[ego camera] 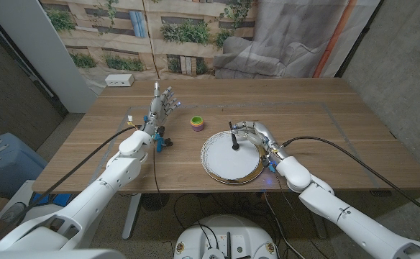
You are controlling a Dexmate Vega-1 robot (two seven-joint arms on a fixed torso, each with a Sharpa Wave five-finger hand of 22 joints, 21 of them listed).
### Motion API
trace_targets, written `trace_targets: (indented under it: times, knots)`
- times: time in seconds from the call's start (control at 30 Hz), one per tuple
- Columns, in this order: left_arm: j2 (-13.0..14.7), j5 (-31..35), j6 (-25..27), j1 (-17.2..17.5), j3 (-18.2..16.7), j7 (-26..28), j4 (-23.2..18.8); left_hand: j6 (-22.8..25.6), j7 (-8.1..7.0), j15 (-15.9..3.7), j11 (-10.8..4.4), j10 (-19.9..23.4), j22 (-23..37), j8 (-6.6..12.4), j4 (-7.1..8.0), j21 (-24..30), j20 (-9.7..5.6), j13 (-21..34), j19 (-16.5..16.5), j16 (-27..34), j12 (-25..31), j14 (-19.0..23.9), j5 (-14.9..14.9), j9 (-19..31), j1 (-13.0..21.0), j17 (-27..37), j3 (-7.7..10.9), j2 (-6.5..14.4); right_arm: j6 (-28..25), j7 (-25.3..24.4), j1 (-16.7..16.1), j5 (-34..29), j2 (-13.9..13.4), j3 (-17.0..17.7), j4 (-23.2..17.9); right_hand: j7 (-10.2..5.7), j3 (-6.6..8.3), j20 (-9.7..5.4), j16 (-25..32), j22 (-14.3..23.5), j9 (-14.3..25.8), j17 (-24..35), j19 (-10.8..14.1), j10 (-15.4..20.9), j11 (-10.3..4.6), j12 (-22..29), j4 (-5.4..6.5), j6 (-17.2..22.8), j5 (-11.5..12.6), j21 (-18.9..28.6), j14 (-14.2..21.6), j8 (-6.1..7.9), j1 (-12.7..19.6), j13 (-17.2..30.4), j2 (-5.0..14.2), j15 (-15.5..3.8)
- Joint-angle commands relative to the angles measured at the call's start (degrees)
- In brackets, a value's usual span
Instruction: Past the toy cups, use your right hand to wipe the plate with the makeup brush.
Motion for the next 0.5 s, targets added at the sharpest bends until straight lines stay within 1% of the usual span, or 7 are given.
trace_targets:
  times: [0.03, 0.5]
  knots:
    - [0.0, 0.0, 0.0, 0.0, 0.0, 0.0, 0.0, -0.1, -0.48, -0.78, -0.65, 0.0, 0.3, 0.20, 0.40, 0.4, 0.02, 0.2, 0.5, 0.2, 0.4, 0.4, 0.2, 0.1, -0.1, 0.1, -0.08, 0.8, 0.6, 1.0, 1.1, 0.6, 0.9, -0.7, 1.4, -0.07, -0.24, -2.02, -0.3, 0.3, 0.3, 0.3, -0.1, 0.0, -0.07, 0.0, 0.08, 0.4, 0.2, 0.1, -0.1, 0.11, 0.5, 0.1, 0.28, -9.18]
    - [0.0, 0.0, 0.0, 0.0, 0.0, 0.0, 0.0, -0.1, -0.48, -0.77, -0.64, 0.0, 0.3, 0.20, 0.40, 0.4, 0.01, 0.2, 0.5, 0.2, 0.4, 0.4, 0.2, 0.1, -0.1, 0.1, -0.08, 0.8, 1.8, 1.7, 1.9, 0.9, 1.6, -1.1, 3.1, -0.07, -0.28, -1.98, -0.4, 0.3, 0.3, 0.3, -0.2, 0.0, -0.08, -0.1, 0.10, 0.4, 0.2, 0.1, -0.1, 0.03, 0.4, 0.2, 0.33, -9.15]
